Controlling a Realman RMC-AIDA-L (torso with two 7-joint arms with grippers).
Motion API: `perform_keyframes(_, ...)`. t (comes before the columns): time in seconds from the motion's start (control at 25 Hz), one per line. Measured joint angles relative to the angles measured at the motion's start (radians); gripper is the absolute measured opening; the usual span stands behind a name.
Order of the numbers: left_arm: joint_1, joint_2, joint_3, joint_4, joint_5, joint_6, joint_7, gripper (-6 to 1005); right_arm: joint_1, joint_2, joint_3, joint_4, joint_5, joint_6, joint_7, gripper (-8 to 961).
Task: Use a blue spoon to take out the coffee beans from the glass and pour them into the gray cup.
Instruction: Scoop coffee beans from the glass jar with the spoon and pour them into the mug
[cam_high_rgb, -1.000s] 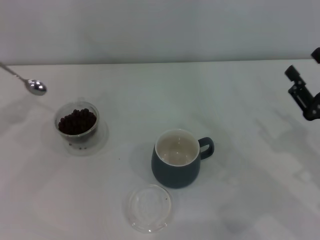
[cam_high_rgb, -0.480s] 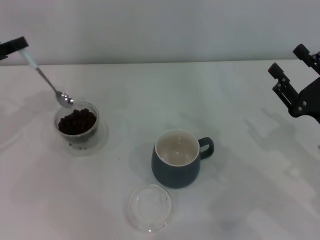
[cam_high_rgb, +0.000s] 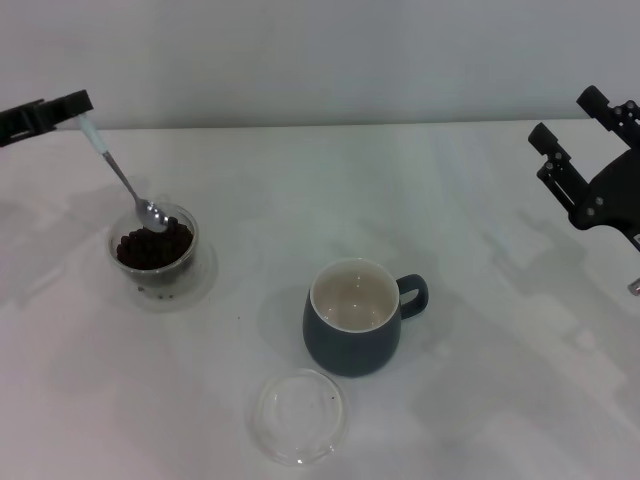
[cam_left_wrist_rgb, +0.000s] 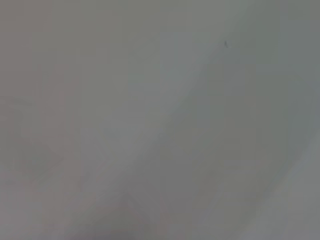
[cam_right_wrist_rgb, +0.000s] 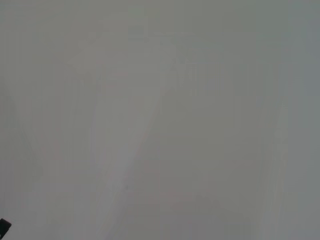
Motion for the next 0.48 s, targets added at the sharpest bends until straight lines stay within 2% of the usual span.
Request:
perform_keyframes(0.08,0.002,-0.003,0.000,0.001,0.001,-0.001,0.001,134,0.001,0.000,0.000,0.000,-0.002,0.001,0.000,591)
perform_keyframes(0.12,0.007,-0.013,0.000,0.006,0.002,-0.005,0.003,134,0.001,0.000,0.000,0.000,-0.002,0.002,0.000,591)
perform_keyframes(0.48,0.042,-0.049,0.000,0.038,0.013,-0.030,0.005,134,0.010,0.000,0.000,0.000,0.000,0.031,0.000,592)
